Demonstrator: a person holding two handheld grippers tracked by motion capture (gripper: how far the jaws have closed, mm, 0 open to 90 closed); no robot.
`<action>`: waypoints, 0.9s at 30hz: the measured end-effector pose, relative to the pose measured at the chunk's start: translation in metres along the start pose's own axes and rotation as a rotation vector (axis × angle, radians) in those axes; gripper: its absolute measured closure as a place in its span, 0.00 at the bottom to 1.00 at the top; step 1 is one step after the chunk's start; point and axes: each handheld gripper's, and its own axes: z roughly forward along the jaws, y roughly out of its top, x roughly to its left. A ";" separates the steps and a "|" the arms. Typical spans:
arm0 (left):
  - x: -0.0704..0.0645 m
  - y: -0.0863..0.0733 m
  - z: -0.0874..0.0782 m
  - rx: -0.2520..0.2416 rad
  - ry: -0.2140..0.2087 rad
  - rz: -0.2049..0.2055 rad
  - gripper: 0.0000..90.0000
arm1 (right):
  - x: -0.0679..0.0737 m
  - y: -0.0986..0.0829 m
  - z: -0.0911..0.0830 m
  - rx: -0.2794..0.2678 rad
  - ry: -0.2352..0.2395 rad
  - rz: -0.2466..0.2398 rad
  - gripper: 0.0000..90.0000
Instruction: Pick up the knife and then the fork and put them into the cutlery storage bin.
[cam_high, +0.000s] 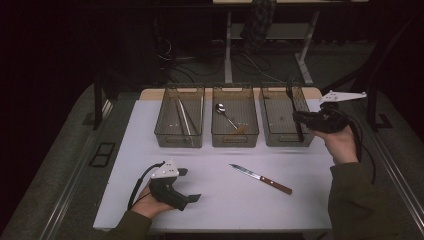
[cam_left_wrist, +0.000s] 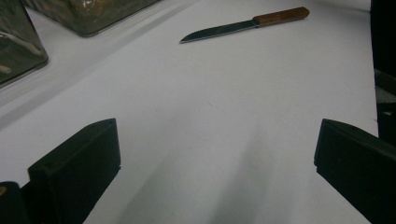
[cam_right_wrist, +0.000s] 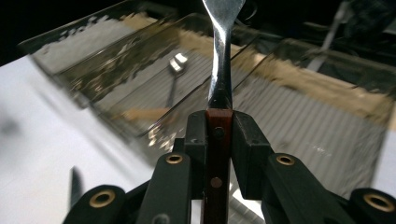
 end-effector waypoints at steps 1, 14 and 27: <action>0.000 0.000 0.000 0.000 -0.001 0.000 0.00 | -0.002 0.003 0.000 -0.006 -0.014 0.003 0.86; -0.001 0.001 0.000 -0.008 -0.006 -0.001 0.00 | -0.041 0.014 0.030 0.016 -0.158 0.065 0.86; -0.002 0.001 0.000 -0.007 -0.015 0.001 0.00 | -0.056 -0.019 0.056 0.118 -0.183 0.123 0.85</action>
